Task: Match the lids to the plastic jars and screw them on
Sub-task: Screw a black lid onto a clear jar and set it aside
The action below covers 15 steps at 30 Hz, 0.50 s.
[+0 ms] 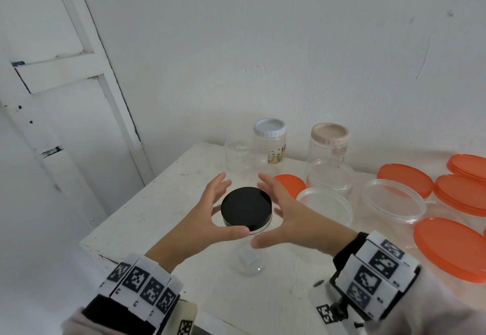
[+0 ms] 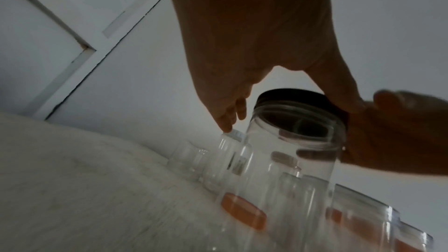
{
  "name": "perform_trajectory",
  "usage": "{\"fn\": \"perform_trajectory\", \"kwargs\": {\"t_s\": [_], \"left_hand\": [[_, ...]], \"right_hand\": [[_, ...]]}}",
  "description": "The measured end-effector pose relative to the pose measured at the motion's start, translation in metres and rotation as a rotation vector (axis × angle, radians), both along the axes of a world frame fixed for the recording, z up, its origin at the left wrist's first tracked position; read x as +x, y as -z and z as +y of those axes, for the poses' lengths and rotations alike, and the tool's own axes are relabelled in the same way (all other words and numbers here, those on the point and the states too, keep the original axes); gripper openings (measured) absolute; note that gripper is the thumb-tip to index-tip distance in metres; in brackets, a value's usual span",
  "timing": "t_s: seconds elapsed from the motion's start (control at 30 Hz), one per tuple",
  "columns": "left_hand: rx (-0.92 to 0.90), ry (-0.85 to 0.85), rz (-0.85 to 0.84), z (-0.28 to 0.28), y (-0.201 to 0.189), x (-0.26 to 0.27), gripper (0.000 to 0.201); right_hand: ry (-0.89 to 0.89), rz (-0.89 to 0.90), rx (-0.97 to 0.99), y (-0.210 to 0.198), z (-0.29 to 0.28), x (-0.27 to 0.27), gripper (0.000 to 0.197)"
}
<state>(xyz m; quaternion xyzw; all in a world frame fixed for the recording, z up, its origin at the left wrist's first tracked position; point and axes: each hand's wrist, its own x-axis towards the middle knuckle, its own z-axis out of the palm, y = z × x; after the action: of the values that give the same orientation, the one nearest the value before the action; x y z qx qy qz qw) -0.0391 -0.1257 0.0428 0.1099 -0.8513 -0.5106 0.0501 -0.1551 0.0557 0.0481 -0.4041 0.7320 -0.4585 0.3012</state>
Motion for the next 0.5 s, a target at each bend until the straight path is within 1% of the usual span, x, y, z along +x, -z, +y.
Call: {"fn": "perform_trajectory", "kwargs": {"t_s": [0.07,0.13,0.17,0.27,0.33,0.4,0.5], "left_hand": [[0.056,0.022,-0.042,-0.003,0.009,0.001,0.115],[0.103,0.042,-0.063,-0.001,0.018,0.001,0.116],[0.123,0.05,-0.057,0.001,0.022,0.001,0.113],[0.129,0.054,-0.009,0.007,0.032,-0.003,0.093],[0.145,0.031,0.011,0.01,0.036,-0.007,0.088],[0.164,0.011,0.026,0.011,0.038,-0.011,0.087],[0.189,0.028,0.036,0.011,0.038,-0.016,0.092]], "right_hand": [[-0.03,0.09,0.025,-0.019,-0.003,-0.001,0.116],[-0.089,0.227,0.11,-0.035,-0.01,0.0,0.105],[-0.125,0.307,0.167,-0.042,-0.015,0.001,0.101],[-0.212,0.509,0.338,-0.057,-0.03,0.003,0.09],[-0.243,0.614,0.438,-0.065,-0.038,0.003,0.086],[-0.263,0.691,0.526,-0.071,-0.043,0.002,0.085],[-0.287,0.749,0.63,-0.077,-0.048,0.001,0.084]]}}
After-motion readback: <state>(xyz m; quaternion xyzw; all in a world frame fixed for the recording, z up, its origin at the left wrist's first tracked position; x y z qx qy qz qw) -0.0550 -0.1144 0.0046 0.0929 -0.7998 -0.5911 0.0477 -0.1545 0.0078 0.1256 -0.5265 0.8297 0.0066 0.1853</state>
